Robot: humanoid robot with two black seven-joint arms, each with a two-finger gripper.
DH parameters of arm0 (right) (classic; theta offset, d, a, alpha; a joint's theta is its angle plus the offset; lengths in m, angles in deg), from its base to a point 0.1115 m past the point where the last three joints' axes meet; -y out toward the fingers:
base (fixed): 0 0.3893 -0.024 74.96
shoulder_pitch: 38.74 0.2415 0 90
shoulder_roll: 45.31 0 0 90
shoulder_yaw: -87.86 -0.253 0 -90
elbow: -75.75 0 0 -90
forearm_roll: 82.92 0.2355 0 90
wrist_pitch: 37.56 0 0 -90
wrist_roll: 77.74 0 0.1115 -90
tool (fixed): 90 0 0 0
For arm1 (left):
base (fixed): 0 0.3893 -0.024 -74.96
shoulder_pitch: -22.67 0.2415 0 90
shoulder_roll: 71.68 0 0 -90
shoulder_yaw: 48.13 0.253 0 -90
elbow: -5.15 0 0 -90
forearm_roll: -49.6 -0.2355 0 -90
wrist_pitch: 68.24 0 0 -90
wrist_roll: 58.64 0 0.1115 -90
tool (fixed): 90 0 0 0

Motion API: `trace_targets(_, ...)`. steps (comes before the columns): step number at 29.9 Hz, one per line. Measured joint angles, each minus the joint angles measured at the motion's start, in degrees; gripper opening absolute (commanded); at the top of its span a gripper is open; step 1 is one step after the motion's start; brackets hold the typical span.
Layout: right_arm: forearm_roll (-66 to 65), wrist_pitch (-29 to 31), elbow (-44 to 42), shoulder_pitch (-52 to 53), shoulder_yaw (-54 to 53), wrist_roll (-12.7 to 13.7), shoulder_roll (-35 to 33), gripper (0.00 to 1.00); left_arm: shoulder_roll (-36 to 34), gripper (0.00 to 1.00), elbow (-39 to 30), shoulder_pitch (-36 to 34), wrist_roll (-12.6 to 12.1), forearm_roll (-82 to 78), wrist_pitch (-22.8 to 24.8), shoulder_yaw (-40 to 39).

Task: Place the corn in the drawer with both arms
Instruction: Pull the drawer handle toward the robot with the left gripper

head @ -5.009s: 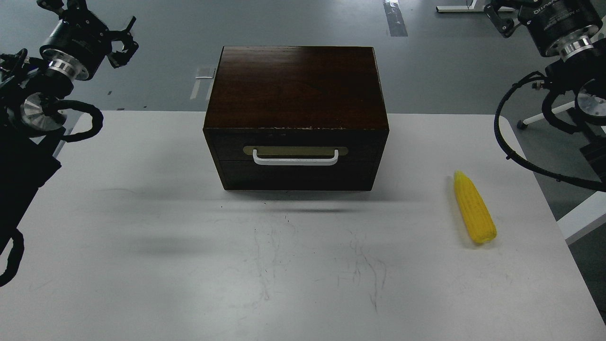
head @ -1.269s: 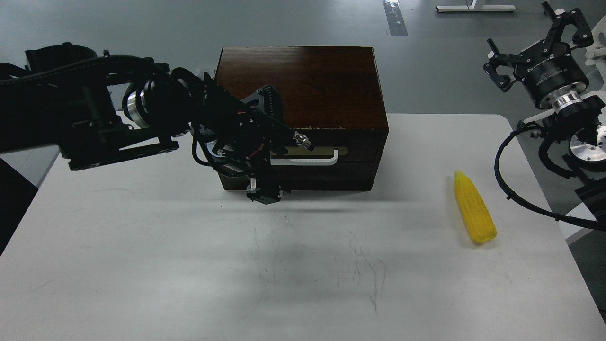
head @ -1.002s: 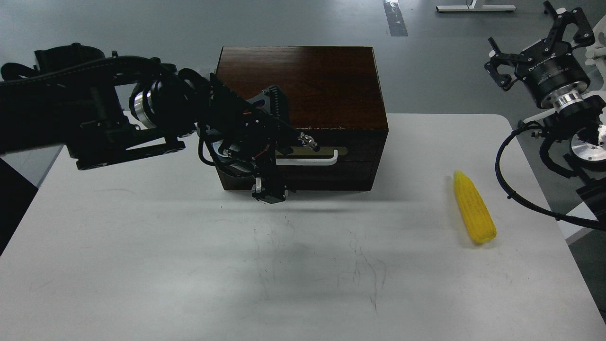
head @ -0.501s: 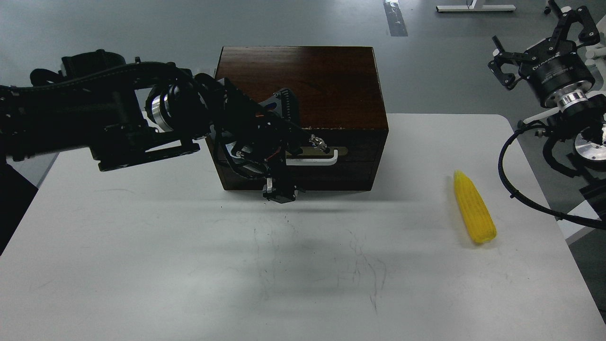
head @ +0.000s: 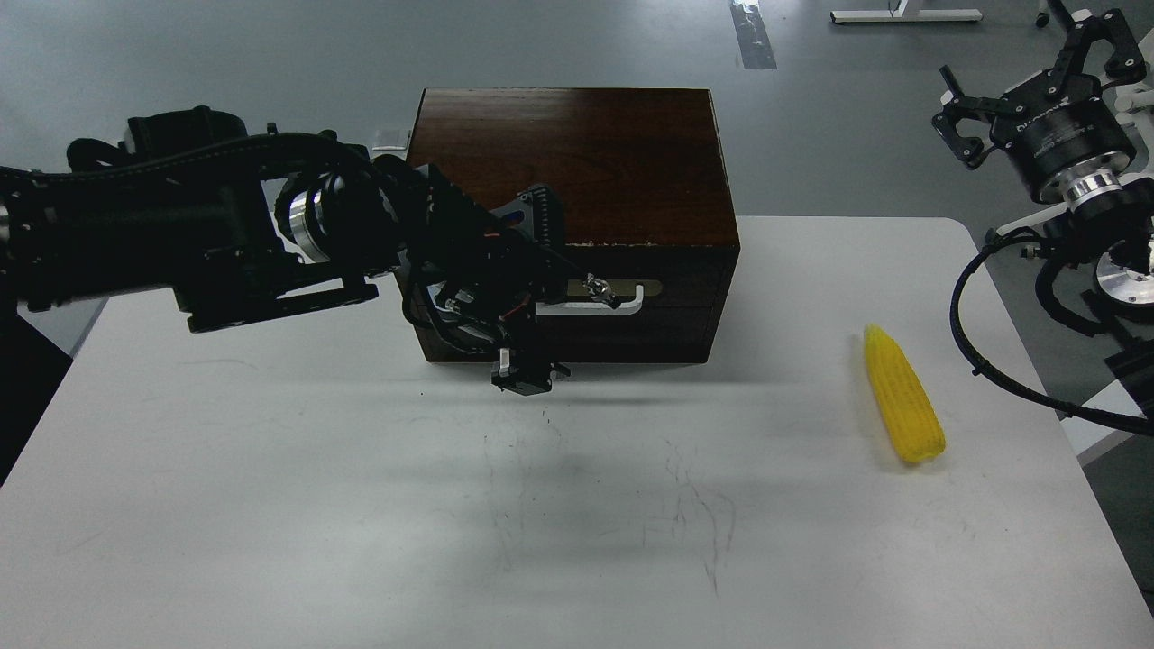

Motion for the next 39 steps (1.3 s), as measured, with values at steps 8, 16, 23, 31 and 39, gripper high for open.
trace_targets(8,0.0,0.0,0.0,0.0,0.0,0.1,0.0,1.00,0.1,0.61,-0.6,-0.4,0.2,0.0,0.0,0.2)
trace_targets(16,0.0,0.0,-0.1,0.1,0.0,0.1,0.0,1.00,-0.1,0.61,-2.6,-1.1,0.9,0.0,0.0,0.2)
trace_targets(23,-0.1,0.0,-0.1,0.1,0.0,0.1,-0.2,1.00,-0.4,0.61,-3.7,-1.3,0.9,0.0,0.2,0.2)
trace_targets(31,-0.1,0.0,-0.1,0.3,0.0,0.0,-0.3,1.00,-0.8,0.62,-6.0,-2.4,1.0,0.0,0.7,0.3)
trace_targets(39,0.0,0.0,0.0,0.3,0.0,0.1,-1.0,1.00,-1.2,0.62,-7.5,-3.0,0.9,0.0,0.8,0.7)
